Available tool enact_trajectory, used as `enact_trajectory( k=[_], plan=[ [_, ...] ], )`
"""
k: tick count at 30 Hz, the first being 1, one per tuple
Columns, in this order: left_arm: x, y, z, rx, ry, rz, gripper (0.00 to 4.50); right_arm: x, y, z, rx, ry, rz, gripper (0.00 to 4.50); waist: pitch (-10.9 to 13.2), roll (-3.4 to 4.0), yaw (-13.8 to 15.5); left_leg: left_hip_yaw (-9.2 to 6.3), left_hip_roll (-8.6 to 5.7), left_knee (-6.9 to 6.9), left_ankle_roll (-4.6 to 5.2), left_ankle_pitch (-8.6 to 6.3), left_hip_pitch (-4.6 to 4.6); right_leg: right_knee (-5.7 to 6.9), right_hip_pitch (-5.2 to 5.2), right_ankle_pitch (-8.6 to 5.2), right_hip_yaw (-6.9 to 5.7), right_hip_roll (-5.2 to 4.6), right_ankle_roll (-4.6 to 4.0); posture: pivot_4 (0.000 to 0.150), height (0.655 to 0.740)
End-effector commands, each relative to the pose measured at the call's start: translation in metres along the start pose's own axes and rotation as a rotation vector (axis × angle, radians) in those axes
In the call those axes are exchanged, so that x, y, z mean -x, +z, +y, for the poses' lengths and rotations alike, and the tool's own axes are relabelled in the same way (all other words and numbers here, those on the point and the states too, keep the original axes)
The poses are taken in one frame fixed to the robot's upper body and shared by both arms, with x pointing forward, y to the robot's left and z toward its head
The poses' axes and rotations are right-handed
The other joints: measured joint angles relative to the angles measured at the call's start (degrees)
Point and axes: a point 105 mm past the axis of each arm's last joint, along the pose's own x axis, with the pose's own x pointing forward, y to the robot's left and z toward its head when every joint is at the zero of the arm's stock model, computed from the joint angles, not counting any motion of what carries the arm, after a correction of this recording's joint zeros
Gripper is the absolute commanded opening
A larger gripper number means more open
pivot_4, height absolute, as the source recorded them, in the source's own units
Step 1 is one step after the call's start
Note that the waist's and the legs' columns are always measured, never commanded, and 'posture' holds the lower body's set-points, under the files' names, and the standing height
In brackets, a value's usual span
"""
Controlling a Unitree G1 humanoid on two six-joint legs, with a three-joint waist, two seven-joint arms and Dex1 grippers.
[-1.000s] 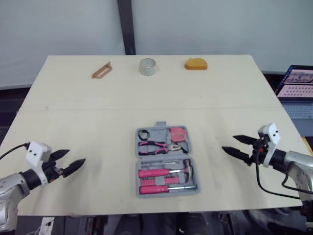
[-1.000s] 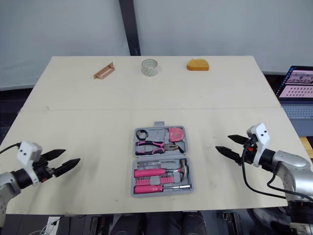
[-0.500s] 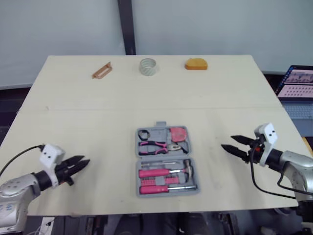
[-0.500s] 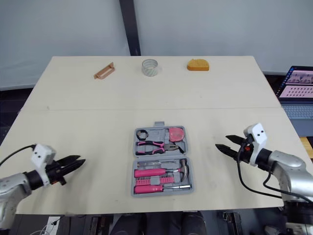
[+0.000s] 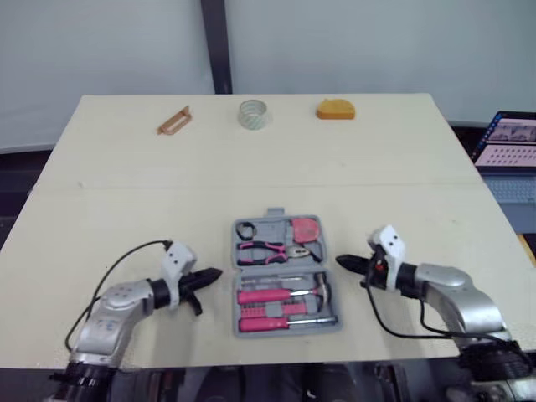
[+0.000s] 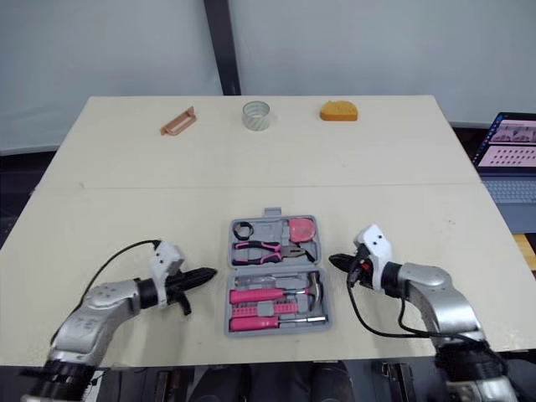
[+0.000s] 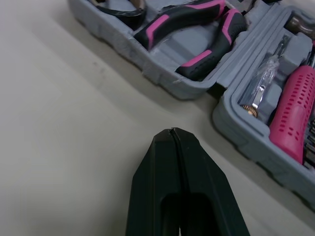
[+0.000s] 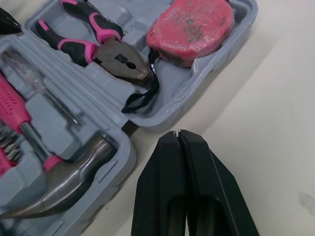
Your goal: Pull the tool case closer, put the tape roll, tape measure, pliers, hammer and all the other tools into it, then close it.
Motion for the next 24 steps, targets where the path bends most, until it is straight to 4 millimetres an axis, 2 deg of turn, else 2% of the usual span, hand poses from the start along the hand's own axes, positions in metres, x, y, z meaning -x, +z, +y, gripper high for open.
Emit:
enact_trajectory(
  k=[1, 14, 24],
  plan=[
    [-0.011, 0.006, -0.005, -0.028, -0.036, -0.013, 0.00, -0.002, -0.002, -0.001, 0.020, -0.022, 0.005, 0.10, 0.00, 0.00, -0.06, 0.00, 0.00, 0.00, 0.00, 0.00, -0.02, -0.02, 0.00, 0.00, -0.01, 0.00, 0.00, 0.150, 0.7400],
    [-0.030, 0.008, -0.018, -0.044, -0.086, -0.028, 0.00, -0.017, -0.004, 0.023, 0.010, 0.062, 0.011, 0.10, 0.00, 0.00, 0.01, 0.00, 0.00, 0.02, 0.00, 0.00, -0.01, -0.01, 0.00, 0.00, 0.00, 0.01, 0.00, 0.150, 0.7400],
    [-0.023, -0.003, -0.032, -0.047, -0.130, 0.008, 0.00, -0.009, -0.006, 0.042, -0.018, 0.148, 0.016, 0.10, -0.01, 0.02, -0.09, -0.01, 0.00, -0.01, 0.00, 0.00, 0.00, -0.02, 0.00, 0.00, 0.00, 0.01, 0.00, 0.150, 0.7400]
  ],
)
